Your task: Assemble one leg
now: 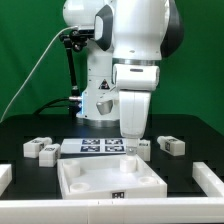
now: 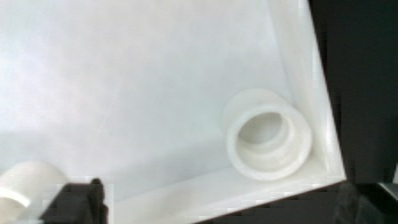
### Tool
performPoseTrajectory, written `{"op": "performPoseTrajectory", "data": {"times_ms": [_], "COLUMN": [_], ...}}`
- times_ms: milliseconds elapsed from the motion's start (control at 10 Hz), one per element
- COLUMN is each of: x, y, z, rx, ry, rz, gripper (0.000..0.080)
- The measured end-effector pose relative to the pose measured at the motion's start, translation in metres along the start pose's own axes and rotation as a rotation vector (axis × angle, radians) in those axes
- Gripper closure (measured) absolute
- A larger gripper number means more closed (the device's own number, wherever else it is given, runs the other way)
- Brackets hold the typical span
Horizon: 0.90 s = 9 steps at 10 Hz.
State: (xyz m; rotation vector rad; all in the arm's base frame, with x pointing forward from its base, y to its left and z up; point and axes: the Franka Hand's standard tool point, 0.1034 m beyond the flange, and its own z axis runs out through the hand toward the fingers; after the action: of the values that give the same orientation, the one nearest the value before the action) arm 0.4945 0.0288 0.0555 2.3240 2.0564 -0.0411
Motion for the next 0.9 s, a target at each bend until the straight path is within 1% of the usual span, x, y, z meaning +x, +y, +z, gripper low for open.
{"op": "performPoseTrajectory", "data": {"times_ms": [200,300,400,600,800,900], "x": [-0.003,-0.013,-0.022,-0.035,-0.047,-0.051], "y": [0.0,-0.003,-0.01,-0.018,-0.024,-0.026], "z": [0.001,0.006,0.011,0.018,0.035,0.044], "rx": [-0.004,-0.027,-0.022,-0.029,-0.028,-0.018], "ry": [0.0,0.004,0.002,0.002,0.006,0.009], "rz": [-0.029,-0.131,-0.145,-0.186,-0.238,-0.257], "gripper": [0.015,0.015,0.015,0.015,0.015,0.015]}}
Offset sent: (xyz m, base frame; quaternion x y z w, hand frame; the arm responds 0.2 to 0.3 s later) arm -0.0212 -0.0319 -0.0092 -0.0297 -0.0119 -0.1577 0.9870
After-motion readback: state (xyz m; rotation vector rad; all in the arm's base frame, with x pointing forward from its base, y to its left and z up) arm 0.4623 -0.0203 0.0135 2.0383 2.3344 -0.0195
